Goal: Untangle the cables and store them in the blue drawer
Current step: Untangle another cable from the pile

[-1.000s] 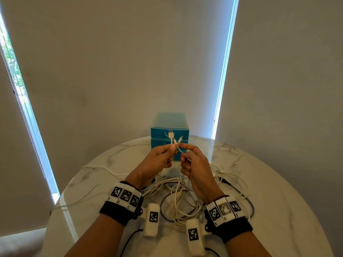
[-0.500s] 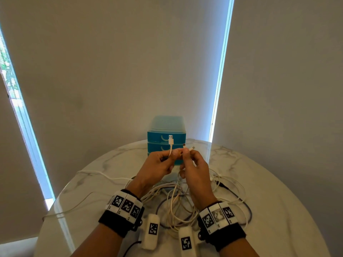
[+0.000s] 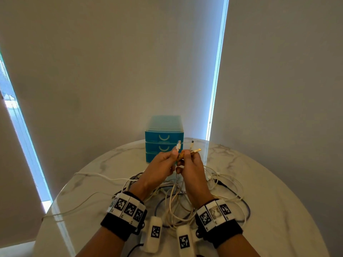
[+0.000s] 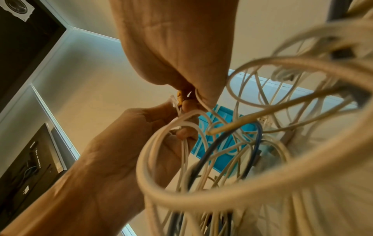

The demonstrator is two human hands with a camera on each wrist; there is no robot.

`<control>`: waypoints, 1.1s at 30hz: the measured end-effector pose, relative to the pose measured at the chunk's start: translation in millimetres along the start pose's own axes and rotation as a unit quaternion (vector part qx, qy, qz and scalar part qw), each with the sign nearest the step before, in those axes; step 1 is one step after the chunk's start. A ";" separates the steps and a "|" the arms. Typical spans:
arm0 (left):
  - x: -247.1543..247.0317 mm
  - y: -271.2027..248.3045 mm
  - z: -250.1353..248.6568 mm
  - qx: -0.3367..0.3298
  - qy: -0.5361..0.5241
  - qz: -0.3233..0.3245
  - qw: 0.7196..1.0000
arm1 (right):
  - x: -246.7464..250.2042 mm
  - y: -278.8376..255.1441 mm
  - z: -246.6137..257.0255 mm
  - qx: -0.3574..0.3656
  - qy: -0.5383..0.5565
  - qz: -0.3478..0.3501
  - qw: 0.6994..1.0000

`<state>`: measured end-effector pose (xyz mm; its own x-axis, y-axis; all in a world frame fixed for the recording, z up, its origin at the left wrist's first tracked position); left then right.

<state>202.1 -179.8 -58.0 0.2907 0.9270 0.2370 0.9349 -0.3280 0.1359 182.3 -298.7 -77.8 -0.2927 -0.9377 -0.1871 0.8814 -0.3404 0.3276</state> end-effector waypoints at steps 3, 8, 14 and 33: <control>-7.0 2.2 -2.2 -0.018 0.034 0.002 0.999 | -3.5 -2.2 1.2 -0.006 0.007 0.026 1.000; -4.2 3.0 7.1 0.043 -0.065 -0.008 0.997 | -11.8 -6.8 7.5 0.020 -0.033 0.090 0.995; -8.7 19.6 20.4 0.128 -0.111 -0.040 0.985 | -5.2 -2.9 10.2 0.011 -0.087 0.103 0.991; 57.9 -10.1 -65.4 -0.058 0.051 0.062 0.995 | -69.0 35.8 107.8 -0.056 0.130 0.214 0.967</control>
<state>196.2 -134.8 17.2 0.3747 0.8569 0.3540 0.8617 -0.4628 0.2080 194.0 -253.6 46.7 0.1979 -0.9369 -0.2883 0.9398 0.0978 0.3274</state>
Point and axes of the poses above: each hand's wrist, its own y-axis towards the middle knuckle, its own x-axis out of the back of the hand, z = x × y, the point moved 8 cm from there along y, towards the middle knuckle, and after that the axes turned 6 degrees about x, right-handed, at the moved point
